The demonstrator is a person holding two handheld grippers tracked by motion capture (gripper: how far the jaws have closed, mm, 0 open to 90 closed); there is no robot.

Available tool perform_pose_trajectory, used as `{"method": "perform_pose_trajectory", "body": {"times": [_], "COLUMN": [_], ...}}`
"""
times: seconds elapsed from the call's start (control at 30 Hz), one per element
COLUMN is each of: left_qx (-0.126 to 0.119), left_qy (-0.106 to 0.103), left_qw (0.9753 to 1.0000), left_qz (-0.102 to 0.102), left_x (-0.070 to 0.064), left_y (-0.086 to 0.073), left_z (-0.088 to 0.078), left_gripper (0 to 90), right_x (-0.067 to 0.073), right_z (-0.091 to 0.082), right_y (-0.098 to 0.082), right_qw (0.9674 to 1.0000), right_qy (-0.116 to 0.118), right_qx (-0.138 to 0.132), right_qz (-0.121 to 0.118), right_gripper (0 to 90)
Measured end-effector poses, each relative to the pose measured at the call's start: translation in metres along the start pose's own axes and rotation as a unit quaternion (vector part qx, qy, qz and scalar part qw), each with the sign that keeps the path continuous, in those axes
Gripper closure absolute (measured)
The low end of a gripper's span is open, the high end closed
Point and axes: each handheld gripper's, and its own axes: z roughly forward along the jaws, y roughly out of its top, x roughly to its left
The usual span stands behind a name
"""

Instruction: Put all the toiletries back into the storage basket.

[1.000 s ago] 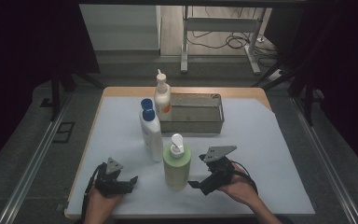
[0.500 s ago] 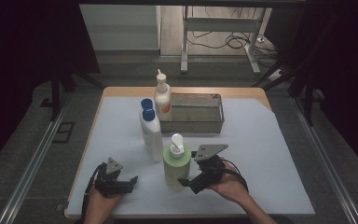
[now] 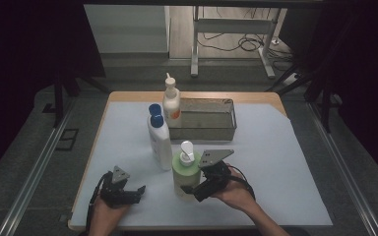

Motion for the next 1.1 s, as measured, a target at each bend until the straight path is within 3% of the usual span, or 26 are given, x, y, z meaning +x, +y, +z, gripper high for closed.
{"method": "perform_pose_trajectory", "body": {"times": [0.33,1.1], "left_qx": [0.0,-0.001], "left_qy": [0.0,0.0], "left_qw": [1.0,1.0], "left_qz": [0.0,-0.001], "left_x": [0.0,0.0], "left_y": [0.0,0.0], "left_z": [0.0,0.0001], "left_gripper": [12.0,12.0], "right_x": [0.0016,0.0016], "right_z": [0.007,-0.0007], "right_y": [0.0034,0.0094], "right_qw": [0.9999,0.9995], "right_qy": [-0.007,-0.027], "right_qx": [-0.009,0.016], "right_qz": [-0.003,-0.002], "right_gripper": [11.3,13.0]}}
